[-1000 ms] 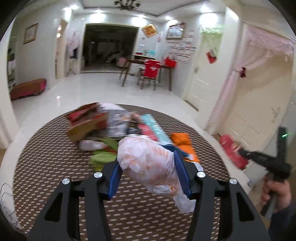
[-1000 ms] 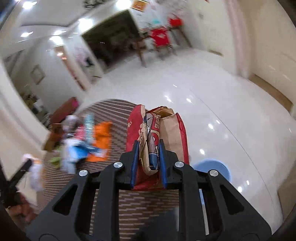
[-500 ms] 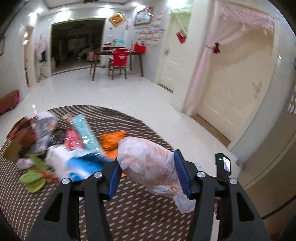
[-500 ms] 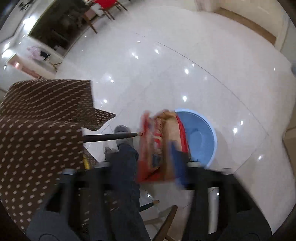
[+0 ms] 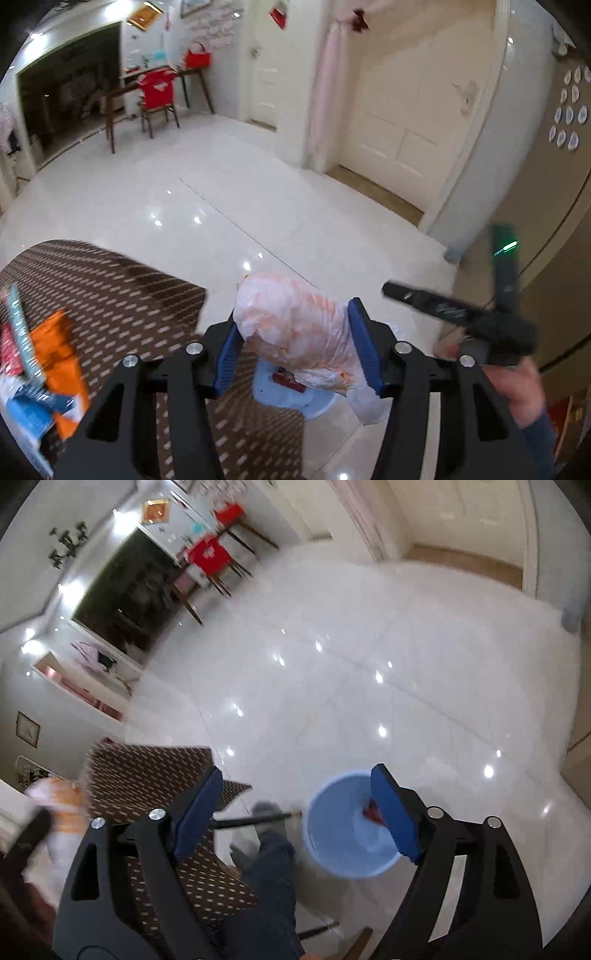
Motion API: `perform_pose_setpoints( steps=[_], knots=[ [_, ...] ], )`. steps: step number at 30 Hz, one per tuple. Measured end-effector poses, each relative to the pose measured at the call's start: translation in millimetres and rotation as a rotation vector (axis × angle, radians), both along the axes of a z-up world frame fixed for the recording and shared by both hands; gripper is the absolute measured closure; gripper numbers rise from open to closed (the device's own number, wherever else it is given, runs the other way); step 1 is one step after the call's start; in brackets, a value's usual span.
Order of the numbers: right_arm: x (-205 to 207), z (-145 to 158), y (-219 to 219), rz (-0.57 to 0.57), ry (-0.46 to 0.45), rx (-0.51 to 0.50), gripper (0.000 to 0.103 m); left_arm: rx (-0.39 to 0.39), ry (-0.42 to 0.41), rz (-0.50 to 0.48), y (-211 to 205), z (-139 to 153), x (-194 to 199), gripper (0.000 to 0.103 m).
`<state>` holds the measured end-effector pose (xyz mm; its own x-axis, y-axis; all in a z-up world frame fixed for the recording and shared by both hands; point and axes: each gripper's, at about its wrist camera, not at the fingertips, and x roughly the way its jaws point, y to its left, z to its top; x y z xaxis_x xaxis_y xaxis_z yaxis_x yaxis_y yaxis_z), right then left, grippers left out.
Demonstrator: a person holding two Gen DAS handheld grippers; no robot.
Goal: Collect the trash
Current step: 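Carry both bags to the blue bin and open both grippers to drop them, then grasp the blue-white box with the left gripper while the right grasps the toothpaste tube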
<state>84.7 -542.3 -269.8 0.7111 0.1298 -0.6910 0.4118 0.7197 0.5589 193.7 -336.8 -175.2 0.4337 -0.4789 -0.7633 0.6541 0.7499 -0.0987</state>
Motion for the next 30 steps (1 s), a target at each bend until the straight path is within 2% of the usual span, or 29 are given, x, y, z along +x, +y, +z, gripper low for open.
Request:
perform_pose_setpoints(
  steps=[4,7,11,13,16,20,30],
  knots=[
    [-10,32,4,0.003,-0.064,-0.034,0.013,0.037,0.066,0.028,-17,-19,19,0.023],
    [-18,42,5,-0.007,-0.082,-0.046,0.009,0.035,0.108,0.054,-12,-24,24,0.018],
    [-24,51,14,-0.029,-0.093,-0.087,0.006,0.003,0.064,0.064,1,-9,14,0.016],
    [-18,55,26,-0.036,-0.105,-0.128,0.006,-0.015,0.026,0.079,11,1,2,0.012],
    [-18,65,46,-0.031,-0.106,-0.222,0.006,-0.043,-0.016,0.109,34,15,-13,0.010],
    [-15,78,75,-0.018,-0.118,-0.290,0.006,-0.047,-0.092,0.162,66,28,-33,0.009],
    [-16,115,130,0.052,-0.154,-0.373,0.006,-0.095,-0.144,0.205,118,56,-56,0.009]
  ],
)
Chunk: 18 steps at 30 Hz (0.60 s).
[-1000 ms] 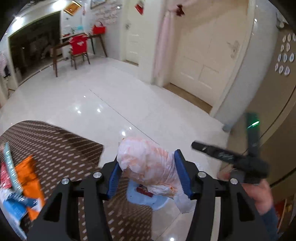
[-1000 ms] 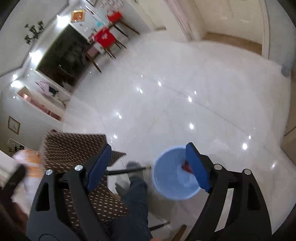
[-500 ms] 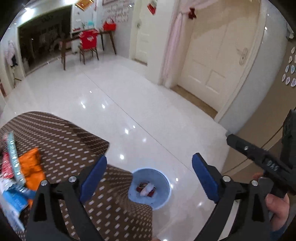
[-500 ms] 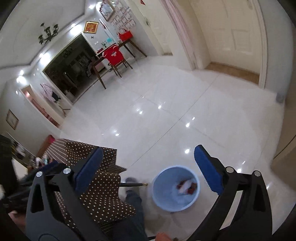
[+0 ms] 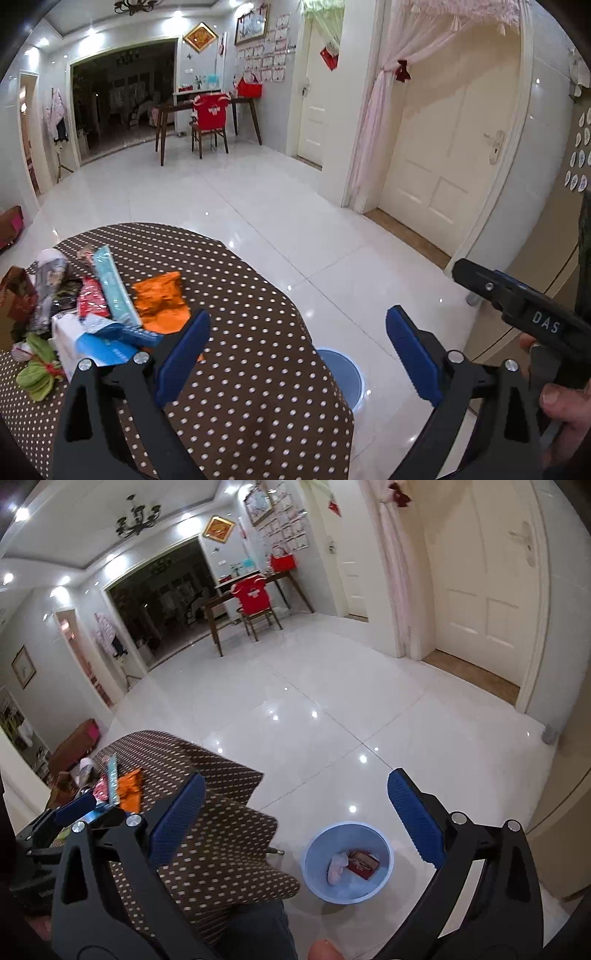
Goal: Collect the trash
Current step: 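Grasp the blue-white box with the left gripper while the right grasps the toothpaste tube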
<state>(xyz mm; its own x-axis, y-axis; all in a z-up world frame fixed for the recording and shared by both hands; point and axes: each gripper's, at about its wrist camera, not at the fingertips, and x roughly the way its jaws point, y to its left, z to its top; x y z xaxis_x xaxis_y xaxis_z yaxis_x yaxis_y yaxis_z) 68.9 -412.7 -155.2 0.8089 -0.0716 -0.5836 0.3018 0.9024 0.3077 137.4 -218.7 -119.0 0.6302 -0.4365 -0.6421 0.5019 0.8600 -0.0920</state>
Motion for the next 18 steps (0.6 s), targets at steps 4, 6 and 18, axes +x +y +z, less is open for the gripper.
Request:
perform_pose_setpoints(
  steps=[4,6,18],
  knots=[
    [6,14,29,0.061,-0.009,-0.052,0.006,-0.008,-0.029,0.037,20,5,-8,0.009],
    [14,18,43,0.096,-0.021,-0.051,0.006,-0.012,-0.034,0.059,31,8,-8,0.009],
    [46,11,98,0.253,-0.026,-0.024,0.006,-0.035,-0.058,0.285,112,1,-2,0.009]
  ],
)
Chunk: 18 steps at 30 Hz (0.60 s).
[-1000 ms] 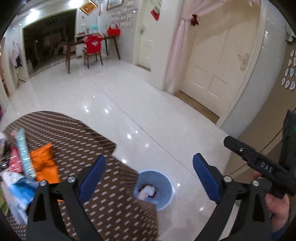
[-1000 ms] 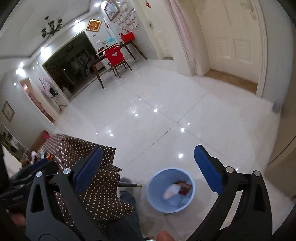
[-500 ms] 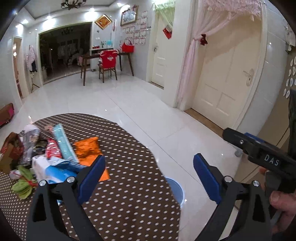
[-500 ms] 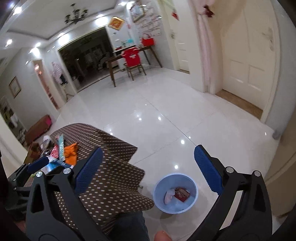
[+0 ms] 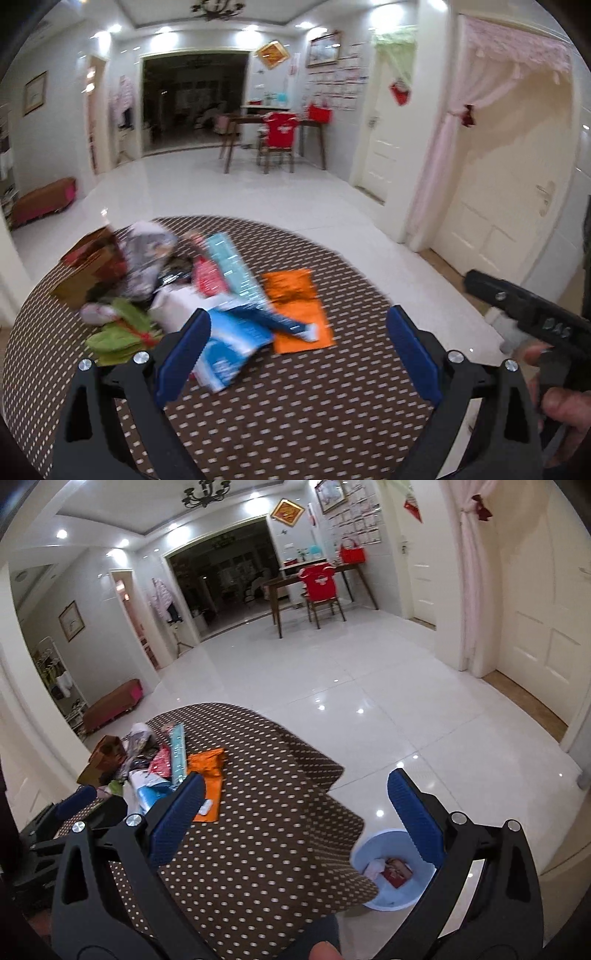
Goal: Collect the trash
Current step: 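Grasp the blue-white box with the left gripper while the right grasps the toothpaste tube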
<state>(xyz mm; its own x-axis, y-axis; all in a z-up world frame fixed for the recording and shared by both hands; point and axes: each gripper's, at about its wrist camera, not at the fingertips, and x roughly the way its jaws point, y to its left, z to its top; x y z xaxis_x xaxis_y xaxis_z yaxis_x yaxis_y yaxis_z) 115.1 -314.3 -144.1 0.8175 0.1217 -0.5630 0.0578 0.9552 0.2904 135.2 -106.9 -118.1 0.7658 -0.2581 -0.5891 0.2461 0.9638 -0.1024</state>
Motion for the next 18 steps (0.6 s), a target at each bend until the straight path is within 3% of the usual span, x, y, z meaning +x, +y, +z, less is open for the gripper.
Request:
perform_pose_setpoints(
  steps=[5,9,16,18],
  knots=[
    [10,-8,21,0.058,0.013,0.007,0.006,0.051,0.024,0.110,35,-21,5,0.009],
    [14,-13,32,0.087,0.016,0.024,0.006,0.056,0.089,0.162,56,-40,18,0.010],
    [22,-22,46,0.136,0.047,0.039,0.006,0.074,0.183,0.126,50,-62,43,0.040],
    [23,-22,48,0.146,0.052,0.038,0.006,0.043,0.195,0.117,53,-63,48,0.063]
  ],
)
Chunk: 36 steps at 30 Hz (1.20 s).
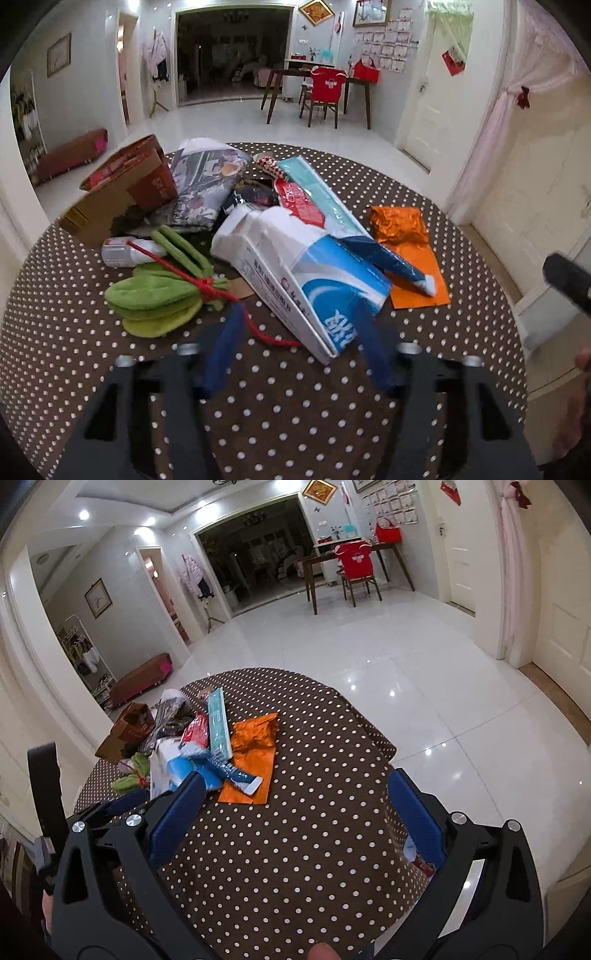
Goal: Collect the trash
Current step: 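Grasp the blue-white box with the left gripper while the right grasps the toothpaste tube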
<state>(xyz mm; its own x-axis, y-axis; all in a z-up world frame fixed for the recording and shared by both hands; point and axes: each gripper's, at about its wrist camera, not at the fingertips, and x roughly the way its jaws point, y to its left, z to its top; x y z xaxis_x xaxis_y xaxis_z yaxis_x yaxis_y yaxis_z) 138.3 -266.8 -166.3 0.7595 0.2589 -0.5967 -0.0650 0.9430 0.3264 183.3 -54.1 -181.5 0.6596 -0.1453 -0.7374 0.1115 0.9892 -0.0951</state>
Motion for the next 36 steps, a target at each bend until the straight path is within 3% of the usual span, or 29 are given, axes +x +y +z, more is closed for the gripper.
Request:
perform_pose_setpoints(
  steps=[1,5,7,16,19,22,23,24,28,30,34,36],
  knots=[
    [1,0,1,0.004,0.002,-0.001,0.006,-0.010,0.009,-0.013,0,-1,2,0.077],
    [3,-1,10,0.026,0.010,-0.007,0.006,-0.037,0.007,-0.043,3,1,2,0.093],
    [5,-3,16,0.040,0.017,-0.012,0.006,-0.049,0.004,-0.052,9,2,-2,0.096],
    [22,-15,42,0.091,0.065,-0.062,0.006,-0.005,-0.005,-0.088,25,0,-23,0.094],
    [31,-17,50,0.104,0.074,-0.074,0.006,0.007,0.007,-0.087,21,-3,-10,0.073],
    [42,-19,60,0.141,0.085,-0.106,0.006,0.013,0.020,-0.101,18,-6,-2,0.074],
    [46,-20,66,0.158,0.087,-0.122,0.006,0.012,0.017,-0.117,16,-6,-1,0.088],
    [49,-21,69,0.170,0.088,-0.136,0.010,0.017,0.016,-0.125,15,-6,-2,0.096],
    [66,-27,83,0.234,0.110,-0.172,0.038,0.019,0.004,-0.137,17,-6,-9,0.096],
    [73,-31,88,0.259,0.122,-0.194,0.046,0.017,-0.010,-0.129,23,-3,-17,0.096],
    [80,-37,104,0.334,0.126,-0.244,0.053,0.005,-0.020,-0.115,38,2,-30,0.096],
    [84,-43,117,0.379,0.136,-0.289,0.065,0.004,-0.023,-0.107,43,4,-34,0.097]
  ],
)
